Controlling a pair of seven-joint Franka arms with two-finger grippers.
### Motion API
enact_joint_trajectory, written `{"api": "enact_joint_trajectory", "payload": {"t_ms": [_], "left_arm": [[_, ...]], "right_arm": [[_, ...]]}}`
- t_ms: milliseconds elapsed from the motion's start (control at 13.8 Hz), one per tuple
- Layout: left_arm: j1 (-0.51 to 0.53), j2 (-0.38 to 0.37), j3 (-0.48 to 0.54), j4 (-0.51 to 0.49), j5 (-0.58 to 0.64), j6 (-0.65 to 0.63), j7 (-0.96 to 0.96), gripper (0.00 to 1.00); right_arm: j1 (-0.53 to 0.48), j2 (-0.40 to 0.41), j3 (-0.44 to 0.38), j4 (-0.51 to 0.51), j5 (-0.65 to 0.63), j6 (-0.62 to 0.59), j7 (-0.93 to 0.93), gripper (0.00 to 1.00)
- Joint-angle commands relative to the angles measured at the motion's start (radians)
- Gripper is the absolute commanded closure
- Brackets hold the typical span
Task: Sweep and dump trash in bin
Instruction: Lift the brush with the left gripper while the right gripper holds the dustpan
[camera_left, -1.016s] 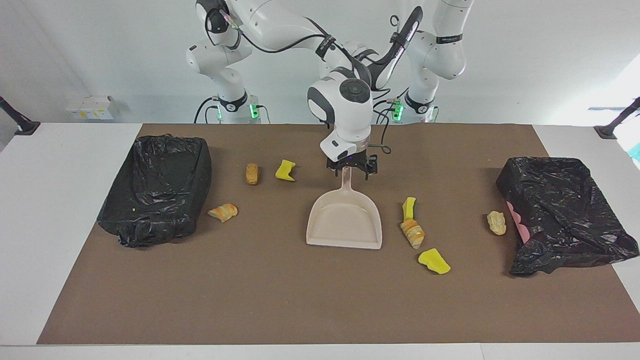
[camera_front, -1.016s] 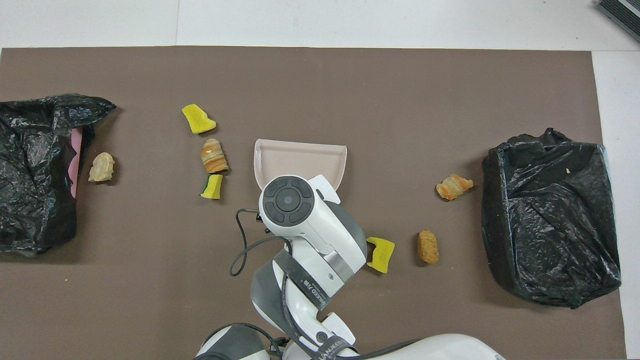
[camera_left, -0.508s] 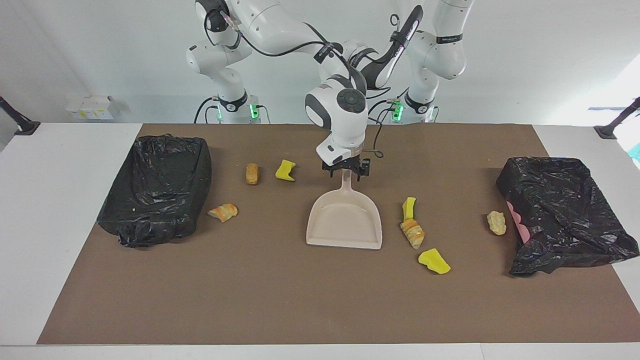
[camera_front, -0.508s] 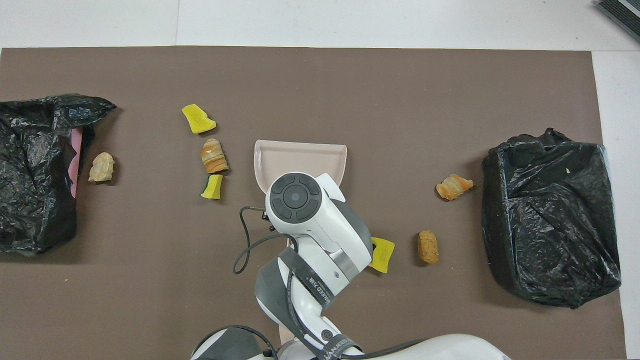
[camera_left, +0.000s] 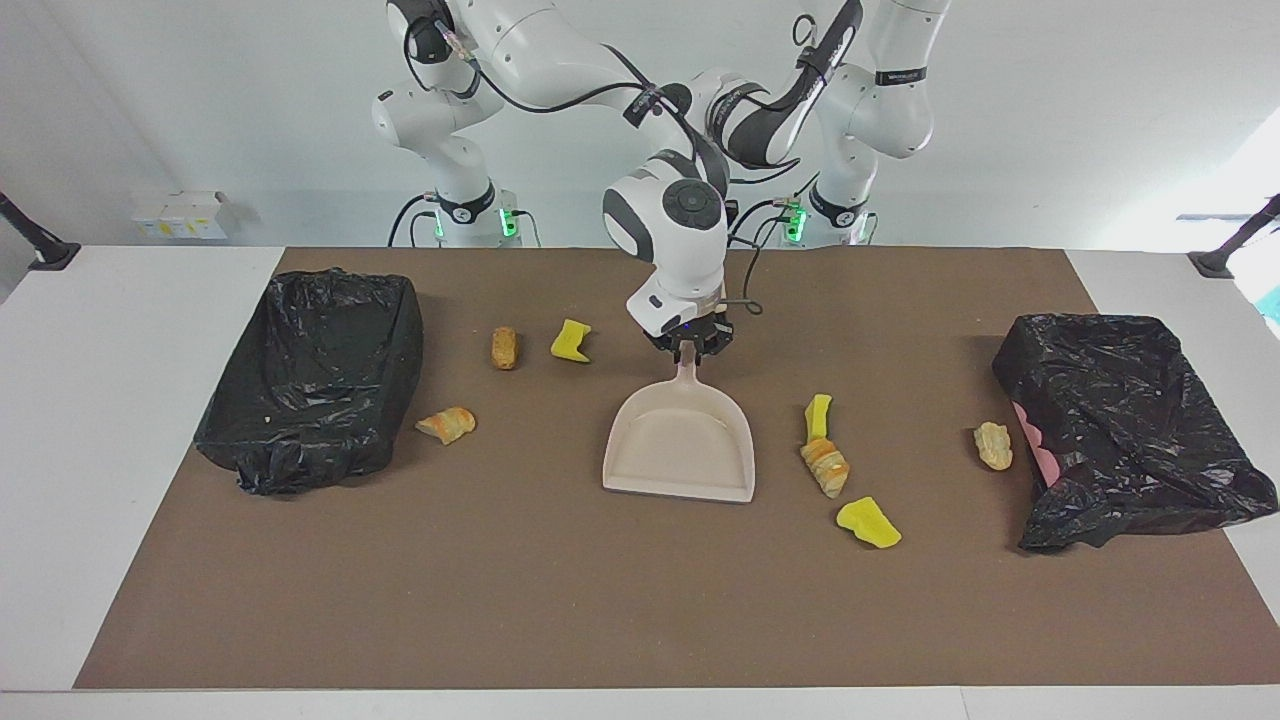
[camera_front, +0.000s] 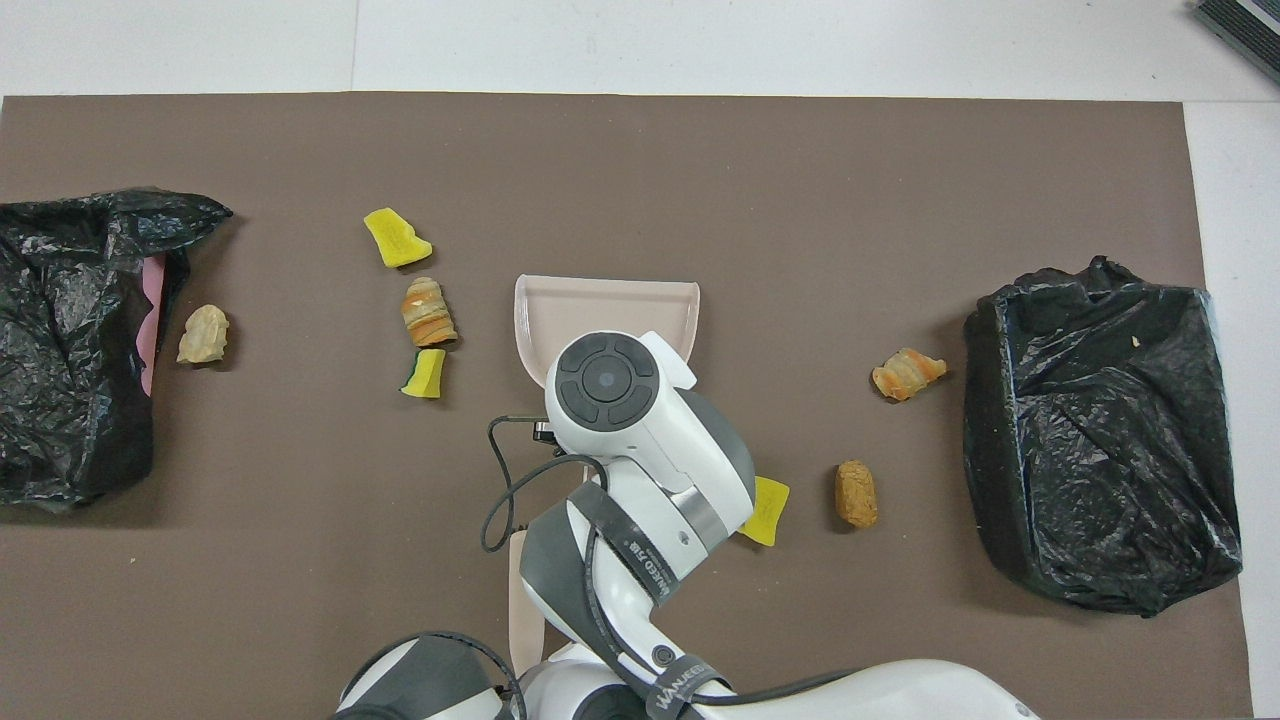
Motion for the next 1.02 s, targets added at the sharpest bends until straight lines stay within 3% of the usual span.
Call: {"api": "enact_joint_trajectory", "payload": {"t_ms": [0, 218, 290, 363, 435, 653, 726, 798, 871, 944], "left_arm": [[0.058, -0.069, 0.027, -0.047, 0.013, -0.022, 0.048, 1.0], [0.102, -0.08, 0.027, -0.077, 0.05, -0.023, 0.08, 1.0], [0.118, -0.088, 0.027, -0.087, 0.061, -0.022, 0.096, 1.0], [0.15, -0.106, 0.027, -0.095, 0.067, -0.023, 0.119, 1.0], [0.179, -0.132, 0.027, -0.109, 0.069, -0.026, 0.149, 1.0], [0.244, -0.152, 0.027, -0.106, 0.072, -0.028, 0.18, 1.0], [0.273, -0.151, 0.027, -0.101, 0.087, -0.025, 0.182, 1.0], [0.308, -0.151, 0.027, -0.095, 0.099, -0.019, 0.197, 1.0], [0.349, -0.146, 0.027, -0.081, 0.101, -0.017, 0.202, 1.0], [0.398, -0.138, 0.027, -0.063, 0.101, -0.011, 0.203, 1.0]], "right_arm": [[-0.005, -0.031, 0.013, -0.053, -0.009, 0.01, -0.149, 0.75], [-0.007, -0.031, 0.013, -0.052, -0.01, -0.006, -0.254, 0.7], [-0.01, -0.031, 0.011, -0.052, -0.01, -0.006, -0.275, 0.6], [-0.021, -0.03, 0.013, -0.052, -0.01, -0.006, -0.292, 0.28], [-0.022, -0.03, 0.013, -0.05, -0.01, -0.006, -0.295, 0.14], [-0.025, -0.028, 0.013, -0.052, -0.009, 0.002, -0.298, 0.13], [-0.025, -0.028, 0.013, -0.052, -0.006, 0.005, -0.298, 0.18], [-0.025, -0.028, 0.013, -0.052, -0.007, 0.002, -0.298, 0.31], [-0.025, -0.028, 0.013, -0.052, -0.007, -0.003, -0.3, 0.62], [-0.025, -0.028, 0.013, -0.052, -0.007, -0.004, -0.304, 1.0]]}}
